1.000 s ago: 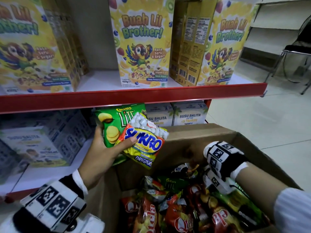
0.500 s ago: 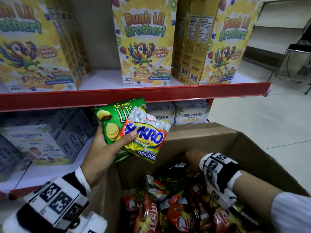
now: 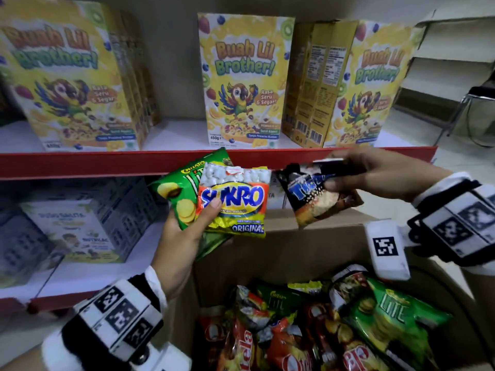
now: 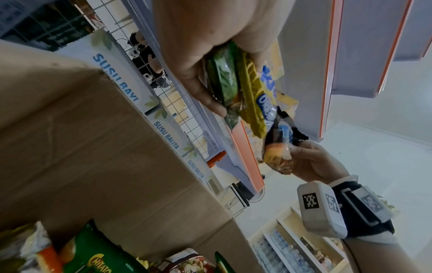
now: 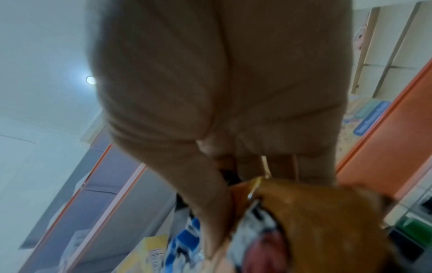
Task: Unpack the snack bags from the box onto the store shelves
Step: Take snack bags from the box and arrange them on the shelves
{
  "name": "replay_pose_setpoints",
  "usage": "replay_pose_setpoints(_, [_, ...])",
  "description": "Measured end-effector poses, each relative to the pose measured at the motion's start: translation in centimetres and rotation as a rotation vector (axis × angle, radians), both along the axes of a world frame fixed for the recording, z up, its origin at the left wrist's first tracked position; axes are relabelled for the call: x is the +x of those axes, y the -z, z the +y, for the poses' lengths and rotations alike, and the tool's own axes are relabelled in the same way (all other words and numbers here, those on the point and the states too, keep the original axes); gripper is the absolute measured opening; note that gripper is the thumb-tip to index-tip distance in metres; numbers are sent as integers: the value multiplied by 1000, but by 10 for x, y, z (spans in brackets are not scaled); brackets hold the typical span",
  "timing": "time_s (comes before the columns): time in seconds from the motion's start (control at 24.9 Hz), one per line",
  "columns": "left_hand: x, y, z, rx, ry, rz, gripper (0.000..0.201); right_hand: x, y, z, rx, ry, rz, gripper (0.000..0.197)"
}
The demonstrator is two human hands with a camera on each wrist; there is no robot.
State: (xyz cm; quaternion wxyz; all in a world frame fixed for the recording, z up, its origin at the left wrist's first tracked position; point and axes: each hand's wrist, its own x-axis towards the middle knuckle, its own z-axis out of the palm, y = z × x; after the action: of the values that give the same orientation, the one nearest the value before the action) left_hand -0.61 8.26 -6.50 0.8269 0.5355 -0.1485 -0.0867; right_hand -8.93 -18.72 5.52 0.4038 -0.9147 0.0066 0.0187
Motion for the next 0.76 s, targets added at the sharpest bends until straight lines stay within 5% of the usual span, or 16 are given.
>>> replay_pose_setpoints(0.28, [-11, -10, -2, -111, 30, 128, 55, 0, 8, 47, 621, -24, -127, 47])
replay_pose_setpoints(0.48, [-16, -18, -6, -203, 180, 185, 72, 11, 36, 78, 553, 36, -174, 23])
replay_pose_setpoints(0.76, [-10, -20, -2, -193, 200, 141, 66, 9, 40, 75, 556, 21, -195, 49])
